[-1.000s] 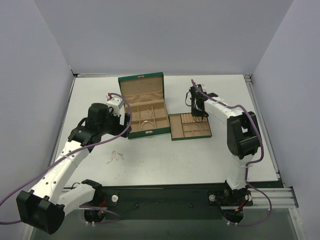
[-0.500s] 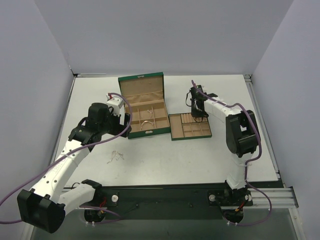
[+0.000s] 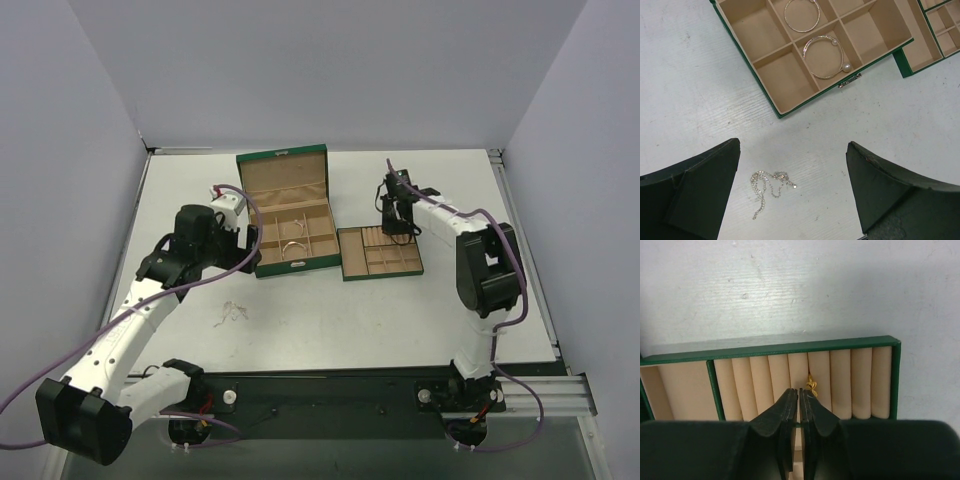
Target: Organize the mixed jewelry
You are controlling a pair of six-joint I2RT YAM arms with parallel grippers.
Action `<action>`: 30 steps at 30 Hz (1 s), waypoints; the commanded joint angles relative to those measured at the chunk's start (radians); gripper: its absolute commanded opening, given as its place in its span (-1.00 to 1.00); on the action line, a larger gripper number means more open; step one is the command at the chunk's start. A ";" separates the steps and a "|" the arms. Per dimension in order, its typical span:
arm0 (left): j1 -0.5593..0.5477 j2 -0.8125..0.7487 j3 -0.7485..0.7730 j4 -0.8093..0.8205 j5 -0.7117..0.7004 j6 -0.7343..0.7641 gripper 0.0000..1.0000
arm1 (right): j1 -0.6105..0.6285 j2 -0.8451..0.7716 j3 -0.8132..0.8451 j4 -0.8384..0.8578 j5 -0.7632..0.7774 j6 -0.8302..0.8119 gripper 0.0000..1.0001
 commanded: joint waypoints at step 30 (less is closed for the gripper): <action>0.100 0.426 0.220 0.123 0.068 -0.145 0.94 | -0.227 -0.168 -0.200 -0.084 -0.136 0.024 -0.42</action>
